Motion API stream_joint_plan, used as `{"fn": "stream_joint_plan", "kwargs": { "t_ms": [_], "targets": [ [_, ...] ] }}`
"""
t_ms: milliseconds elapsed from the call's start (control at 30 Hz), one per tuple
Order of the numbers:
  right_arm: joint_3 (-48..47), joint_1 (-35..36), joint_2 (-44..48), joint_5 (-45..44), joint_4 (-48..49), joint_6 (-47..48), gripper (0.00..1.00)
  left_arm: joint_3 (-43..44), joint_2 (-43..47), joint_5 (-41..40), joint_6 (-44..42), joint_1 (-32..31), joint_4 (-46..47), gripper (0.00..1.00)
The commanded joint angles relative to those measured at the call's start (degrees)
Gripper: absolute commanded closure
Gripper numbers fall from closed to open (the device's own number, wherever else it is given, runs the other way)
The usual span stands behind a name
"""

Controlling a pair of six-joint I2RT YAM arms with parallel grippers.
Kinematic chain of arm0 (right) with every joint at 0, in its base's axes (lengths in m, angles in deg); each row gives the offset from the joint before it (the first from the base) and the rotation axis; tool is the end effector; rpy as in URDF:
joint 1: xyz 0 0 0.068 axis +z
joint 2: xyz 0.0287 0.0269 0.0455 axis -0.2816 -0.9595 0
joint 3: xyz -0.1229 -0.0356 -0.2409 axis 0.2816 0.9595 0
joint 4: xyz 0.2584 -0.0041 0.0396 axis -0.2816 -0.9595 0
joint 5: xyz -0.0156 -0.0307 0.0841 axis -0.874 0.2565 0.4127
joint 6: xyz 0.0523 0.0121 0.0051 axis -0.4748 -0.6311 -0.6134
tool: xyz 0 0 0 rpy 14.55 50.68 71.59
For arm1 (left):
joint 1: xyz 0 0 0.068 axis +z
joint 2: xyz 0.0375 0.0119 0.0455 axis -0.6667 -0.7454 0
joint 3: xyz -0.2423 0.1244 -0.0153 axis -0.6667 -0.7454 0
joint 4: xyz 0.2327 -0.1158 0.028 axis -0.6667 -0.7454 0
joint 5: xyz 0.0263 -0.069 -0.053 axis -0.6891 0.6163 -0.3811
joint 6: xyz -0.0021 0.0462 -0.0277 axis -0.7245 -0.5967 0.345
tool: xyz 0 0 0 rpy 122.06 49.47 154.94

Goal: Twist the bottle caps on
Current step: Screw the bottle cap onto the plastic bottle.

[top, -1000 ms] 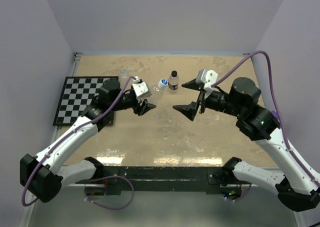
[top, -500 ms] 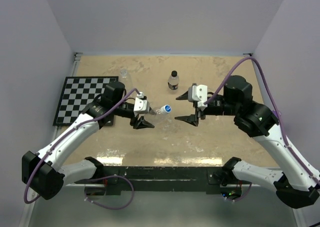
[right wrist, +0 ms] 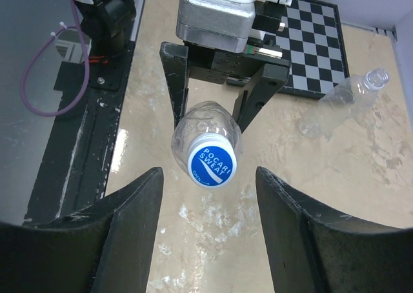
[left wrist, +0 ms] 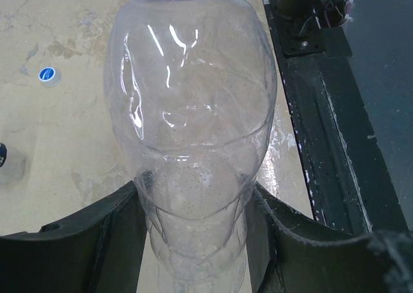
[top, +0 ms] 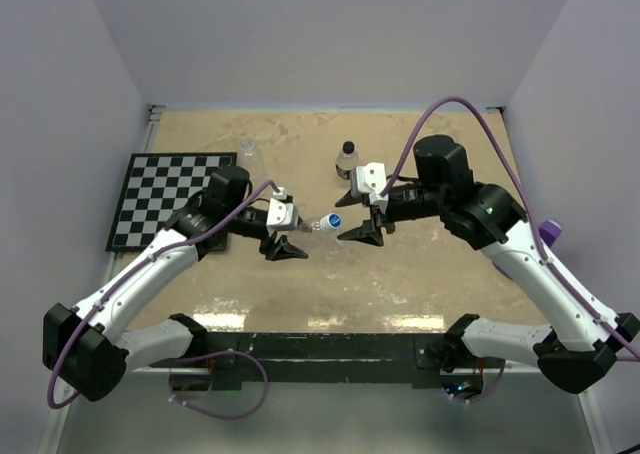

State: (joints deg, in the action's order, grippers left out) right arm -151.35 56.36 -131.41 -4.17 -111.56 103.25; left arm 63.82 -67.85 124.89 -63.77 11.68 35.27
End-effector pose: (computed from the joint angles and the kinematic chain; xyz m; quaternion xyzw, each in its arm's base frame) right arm 0.1535 0.1609 0.4322 -0.6269 0.5157 0.3432 0.4725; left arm 0.1872 -0.1431 0.3067 0.5969 0.5532 -0.4120 0.4098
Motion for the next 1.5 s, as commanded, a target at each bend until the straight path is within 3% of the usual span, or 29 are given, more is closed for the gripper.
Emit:
{"fn": "stream_joint_plan", "kwargs": {
  "t_ms": [0, 433, 633, 733, 800, 967, 1100, 1467],
  "targets": [
    [-3.45, -0.11, -0.55, 3.16, -0.97, 1.33, 0.38, -0.19, 1.25, 1.83, -0.72, 0.07, 1.99, 1.00],
    [-4.50, -0.02, -3.54, 4.92, -2.03, 1.94, 0.47, 0.07, 0.81, 2.44, -0.28, 0.16, 2.60, 1.00],
    [-4.94, -0.02, -4.69, 3.87, -2.04, 0.63, 0.73, -0.19, 1.16, 1.13, 0.77, 0.07, 3.74, 1.00],
    [-4.59, -0.02, -4.86, 1.86, -0.19, -3.31, 0.93, -0.98, 2.39, -1.76, 3.05, 0.07, 6.46, 1.00],
    [-3.98, -0.02, -4.86, -0.08, 1.39, -6.48, 1.00, -2.21, 3.62, -5.36, 6.04, 0.16, 10.06, 1.00],
    [-0.82, 0.07, -4.42, -7.37, 7.27, -19.65, 1.00, -5.72, 7.05, -18.45, 13.24, -0.02, 19.11, 1.00],
    [3.40, 0.07, -4.60, -15.54, 13.52, -37.82, 1.00, -8.45, 9.86, -28.63, 16.68, -1.15, 24.05, 1.00],
    [10.17, 0.95, -5.74, -18.11, 22.75, -54.12, 1.00, -14.16, 16.54, -54.41, 17.92, -10.73, 34.06, 1.00]
  ]
}}
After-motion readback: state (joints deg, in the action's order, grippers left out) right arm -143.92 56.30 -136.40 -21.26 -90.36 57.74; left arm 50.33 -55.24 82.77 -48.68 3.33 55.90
